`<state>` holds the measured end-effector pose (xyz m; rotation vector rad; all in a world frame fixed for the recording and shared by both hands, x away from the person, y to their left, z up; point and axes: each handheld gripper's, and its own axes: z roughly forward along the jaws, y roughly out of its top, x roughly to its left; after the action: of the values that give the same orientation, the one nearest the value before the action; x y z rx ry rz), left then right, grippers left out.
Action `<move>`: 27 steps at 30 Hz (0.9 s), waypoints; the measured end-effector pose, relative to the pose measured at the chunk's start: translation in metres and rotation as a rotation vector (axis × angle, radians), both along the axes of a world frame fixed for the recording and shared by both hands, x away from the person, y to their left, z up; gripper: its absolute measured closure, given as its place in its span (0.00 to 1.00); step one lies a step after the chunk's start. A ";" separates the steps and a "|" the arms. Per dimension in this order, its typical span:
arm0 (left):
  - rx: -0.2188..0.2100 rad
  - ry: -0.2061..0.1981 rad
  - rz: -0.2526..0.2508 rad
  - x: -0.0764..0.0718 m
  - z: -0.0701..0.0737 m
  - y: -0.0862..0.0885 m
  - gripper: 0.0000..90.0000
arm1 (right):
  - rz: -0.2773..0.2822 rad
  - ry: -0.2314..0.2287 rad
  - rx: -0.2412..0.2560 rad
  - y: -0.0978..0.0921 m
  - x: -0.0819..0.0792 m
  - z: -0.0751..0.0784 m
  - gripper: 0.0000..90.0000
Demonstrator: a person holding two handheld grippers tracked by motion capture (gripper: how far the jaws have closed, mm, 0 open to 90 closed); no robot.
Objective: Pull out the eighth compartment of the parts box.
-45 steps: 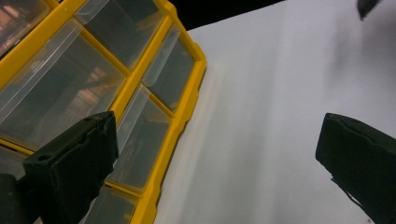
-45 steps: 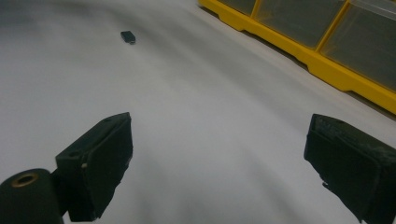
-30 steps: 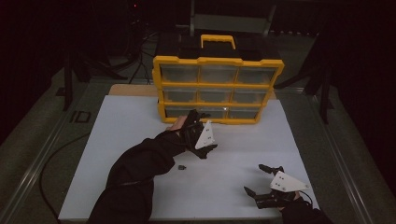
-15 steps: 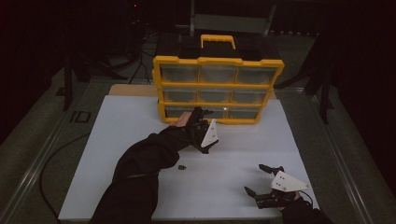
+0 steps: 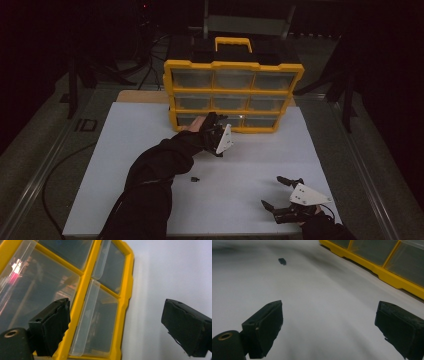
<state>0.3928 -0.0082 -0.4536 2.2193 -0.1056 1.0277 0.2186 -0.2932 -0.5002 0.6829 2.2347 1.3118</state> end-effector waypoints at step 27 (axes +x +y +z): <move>0.090 -0.187 0.072 0.018 -0.023 -0.005 0.45 | 0.009 0.003 0.006 0.000 -0.001 0.000 0.10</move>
<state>0.4113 -0.0130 -0.4768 2.2162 -0.1581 1.2930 0.2180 -0.2931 -0.5001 0.6780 2.2393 1.3225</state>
